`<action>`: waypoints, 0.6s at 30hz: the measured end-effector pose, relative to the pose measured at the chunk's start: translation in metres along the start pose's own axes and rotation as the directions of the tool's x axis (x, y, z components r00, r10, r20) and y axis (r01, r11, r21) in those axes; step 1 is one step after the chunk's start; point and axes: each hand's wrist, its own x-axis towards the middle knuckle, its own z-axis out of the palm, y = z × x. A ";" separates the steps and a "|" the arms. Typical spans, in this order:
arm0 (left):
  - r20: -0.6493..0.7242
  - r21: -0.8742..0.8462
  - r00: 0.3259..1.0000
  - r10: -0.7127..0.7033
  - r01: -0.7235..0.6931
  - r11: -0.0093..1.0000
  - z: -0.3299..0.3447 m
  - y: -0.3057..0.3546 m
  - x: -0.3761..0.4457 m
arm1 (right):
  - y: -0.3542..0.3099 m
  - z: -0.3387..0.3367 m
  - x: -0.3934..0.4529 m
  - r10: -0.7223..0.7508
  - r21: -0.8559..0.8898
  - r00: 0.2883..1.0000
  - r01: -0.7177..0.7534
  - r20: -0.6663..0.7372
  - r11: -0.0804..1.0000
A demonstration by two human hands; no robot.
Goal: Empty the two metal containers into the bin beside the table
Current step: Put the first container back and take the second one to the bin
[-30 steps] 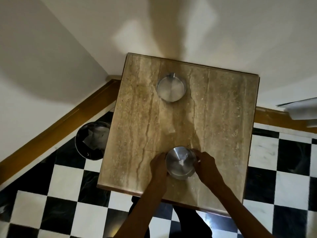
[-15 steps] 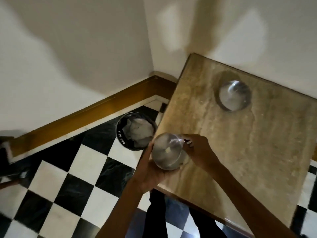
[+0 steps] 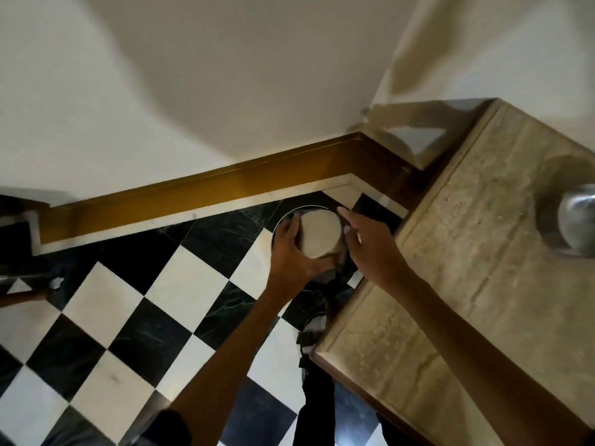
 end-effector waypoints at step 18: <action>0.012 0.185 0.959 0.285 -0.282 0.941 0.009 -0.021 -0.007 | -0.009 0.012 -0.033 -0.312 -0.619 0.879 0.476 0.361 0.625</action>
